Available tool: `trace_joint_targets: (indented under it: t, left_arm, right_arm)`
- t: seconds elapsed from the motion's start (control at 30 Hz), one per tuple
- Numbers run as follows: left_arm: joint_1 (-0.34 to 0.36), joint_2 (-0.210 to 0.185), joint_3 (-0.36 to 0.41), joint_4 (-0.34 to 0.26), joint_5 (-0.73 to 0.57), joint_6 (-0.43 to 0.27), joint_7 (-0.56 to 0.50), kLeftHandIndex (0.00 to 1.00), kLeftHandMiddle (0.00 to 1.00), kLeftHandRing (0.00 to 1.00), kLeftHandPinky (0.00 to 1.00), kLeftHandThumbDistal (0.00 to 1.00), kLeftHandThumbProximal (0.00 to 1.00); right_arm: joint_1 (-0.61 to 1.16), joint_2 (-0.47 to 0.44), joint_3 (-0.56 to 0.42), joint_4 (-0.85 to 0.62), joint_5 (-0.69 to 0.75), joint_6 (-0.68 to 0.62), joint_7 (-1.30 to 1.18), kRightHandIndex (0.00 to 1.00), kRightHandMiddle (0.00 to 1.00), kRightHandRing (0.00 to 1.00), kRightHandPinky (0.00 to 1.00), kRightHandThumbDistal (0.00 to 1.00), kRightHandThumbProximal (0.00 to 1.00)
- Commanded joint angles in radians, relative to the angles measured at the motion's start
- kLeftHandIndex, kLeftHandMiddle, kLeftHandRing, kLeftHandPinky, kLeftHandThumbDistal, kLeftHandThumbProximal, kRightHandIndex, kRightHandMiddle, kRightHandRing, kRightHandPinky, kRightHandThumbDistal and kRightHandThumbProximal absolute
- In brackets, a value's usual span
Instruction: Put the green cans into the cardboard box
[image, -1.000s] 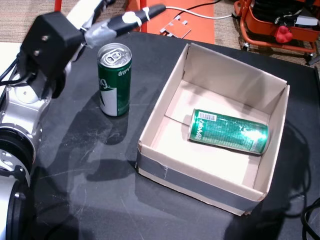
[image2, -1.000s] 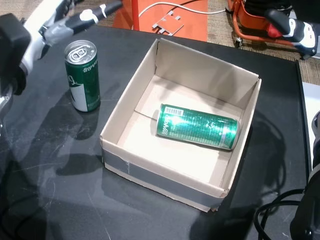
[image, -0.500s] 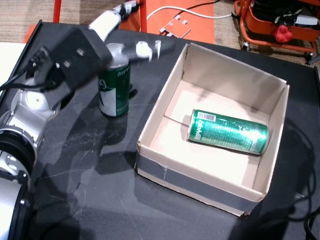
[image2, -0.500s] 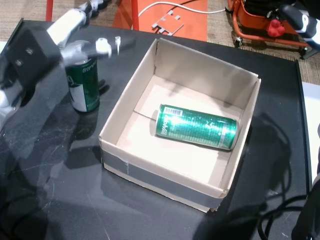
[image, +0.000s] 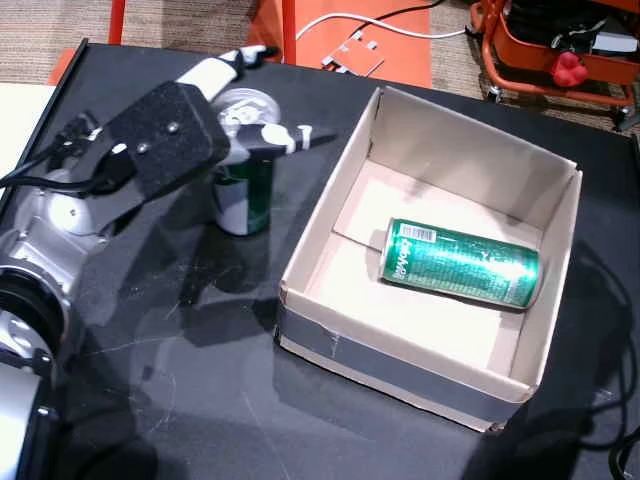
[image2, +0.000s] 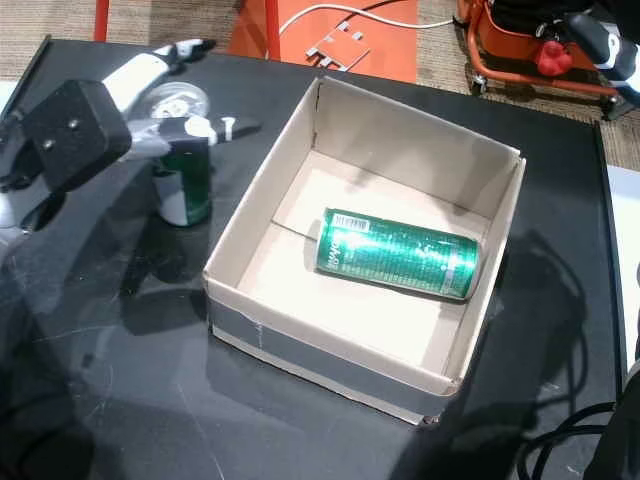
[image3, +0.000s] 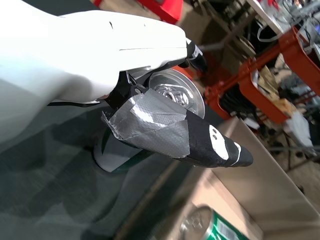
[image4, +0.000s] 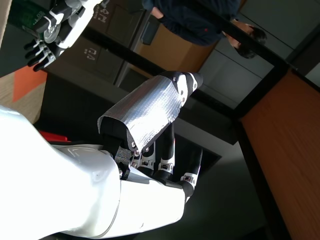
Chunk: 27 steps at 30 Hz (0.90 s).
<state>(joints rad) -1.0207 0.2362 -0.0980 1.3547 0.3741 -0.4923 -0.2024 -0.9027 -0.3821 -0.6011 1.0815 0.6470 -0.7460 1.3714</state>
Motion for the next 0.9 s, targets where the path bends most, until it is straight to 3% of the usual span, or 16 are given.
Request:
trace_joint_targets:
  t: [0.0,0.13,0.5,0.6,0.73,0.87]
  left_arm:
    - [0.023,-0.006,0.007,0.011,-0.01,0.007,-0.004,1.0,1.0,1.0,1.0,1.0,0.56]
    - [0.024,-0.004,0.018,0.01,-0.017,0.004,0.006,1.0,1.0,1.0,1.0,1.0,0.62]
    - [0.034,-0.015,0.053,0.006,-0.049,-0.013,0.012,1.0,1.0,1.0,1.0,1.0,0.62]
    - [0.038,-0.023,0.078,0.005,-0.077,-0.023,-0.006,1.0,1.0,1.0,1.0,1.0,0.58]
    - [0.046,-0.037,0.1,0.004,-0.098,-0.029,-0.004,1.0,1.0,1.0,1.0,1.0,0.61]
    - [0.054,-0.043,0.104,0.004,-0.102,-0.029,0.001,1.0,1.0,1.0,1.0,1.0,0.61]
  right_arm:
    - [0.008,-0.025,-0.006,0.009,0.002,-0.002,-0.001,0.53,0.37,0.43,0.72,1.0,0.68]
    - [0.001,-0.025,-0.007,0.015,0.005,-0.007,0.009,0.52,0.37,0.44,0.73,1.0,0.67]
    - [-0.012,-0.028,-0.021,0.027,0.024,-0.001,0.048,0.54,0.37,0.44,0.73,1.0,0.66]
    - [-0.011,-0.03,-0.024,0.024,0.024,0.0,0.042,0.55,0.36,0.43,0.73,1.0,0.64]
    - [-0.016,-0.03,-0.041,0.026,0.041,-0.013,0.074,0.56,0.36,0.42,0.76,0.95,0.7]
    - [-0.023,-0.035,-0.05,0.038,0.038,0.004,0.086,0.57,0.36,0.43,0.75,1.0,0.7]
